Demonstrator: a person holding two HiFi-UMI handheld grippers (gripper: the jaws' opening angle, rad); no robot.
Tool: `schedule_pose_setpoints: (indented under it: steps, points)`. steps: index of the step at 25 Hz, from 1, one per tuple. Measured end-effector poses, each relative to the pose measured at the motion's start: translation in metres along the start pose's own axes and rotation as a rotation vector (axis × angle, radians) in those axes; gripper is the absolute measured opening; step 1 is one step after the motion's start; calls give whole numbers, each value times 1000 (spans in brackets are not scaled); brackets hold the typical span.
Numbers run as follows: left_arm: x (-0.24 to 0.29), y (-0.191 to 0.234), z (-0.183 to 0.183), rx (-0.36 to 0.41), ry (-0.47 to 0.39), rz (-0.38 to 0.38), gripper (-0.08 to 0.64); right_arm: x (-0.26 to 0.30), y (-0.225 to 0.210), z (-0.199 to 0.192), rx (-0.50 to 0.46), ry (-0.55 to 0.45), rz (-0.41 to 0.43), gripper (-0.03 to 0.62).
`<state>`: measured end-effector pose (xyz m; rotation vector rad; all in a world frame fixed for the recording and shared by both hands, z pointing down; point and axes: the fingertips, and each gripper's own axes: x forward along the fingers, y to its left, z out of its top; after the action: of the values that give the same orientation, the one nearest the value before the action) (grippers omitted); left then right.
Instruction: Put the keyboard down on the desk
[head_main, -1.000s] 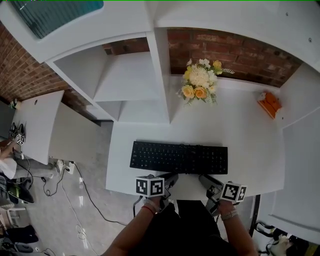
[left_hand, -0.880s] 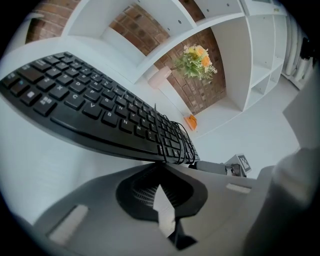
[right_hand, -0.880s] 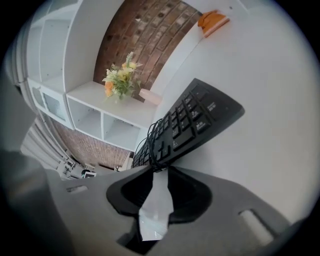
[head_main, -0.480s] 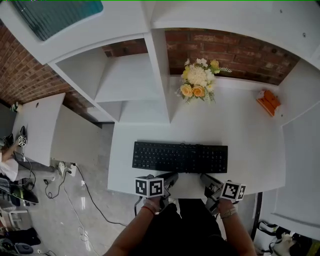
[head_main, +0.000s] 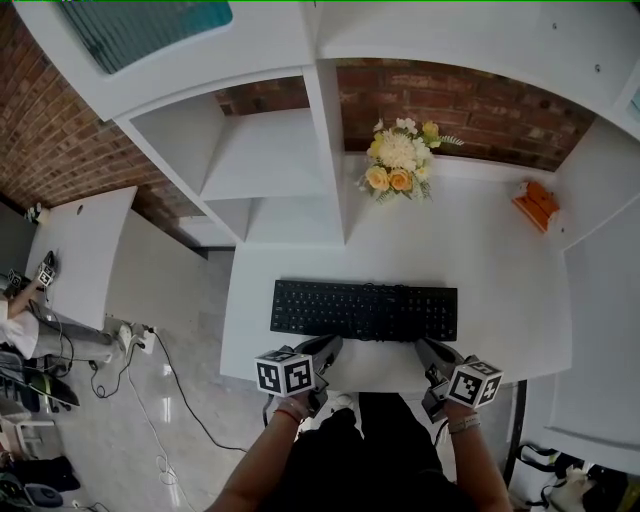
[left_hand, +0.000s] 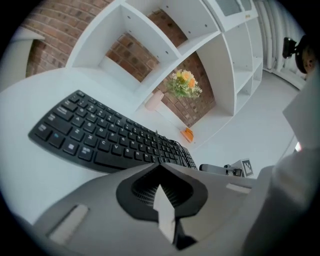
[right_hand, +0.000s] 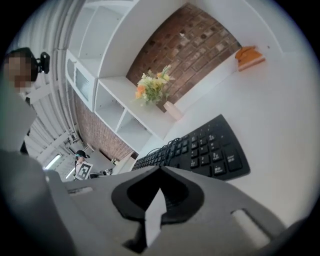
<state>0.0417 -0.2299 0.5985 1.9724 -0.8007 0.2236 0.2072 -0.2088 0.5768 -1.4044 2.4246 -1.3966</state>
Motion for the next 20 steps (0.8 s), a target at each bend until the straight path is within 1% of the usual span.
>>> schedule_pose_setpoints:
  steps: [4, 6, 9, 15, 18, 20]
  points:
    - [-20, 9, 18, 84, -83, 13, -2, -16, 0, 17, -164, -64, -42, -2]
    - [-31, 12, 27, 141, -123, 32, -2, -24, 4, 27, -252, -101, -63, -2]
    - [-51, 15, 48, 222, -204, 68, -2, -37, 14, 43, -366, -171, -72, -2]
    - [-97, 3, 87, 342, -392, 96, -2, -62, 48, 74, -525, -284, -88, -2]
    - [-121, -5, 104, 374, -473, 102, -2, -73, 67, 85, -587, -324, -87, -2]
    - [-135, -11, 113, 388, -520, 99, -2, -80, 77, 89, -609, -345, -82, -2]
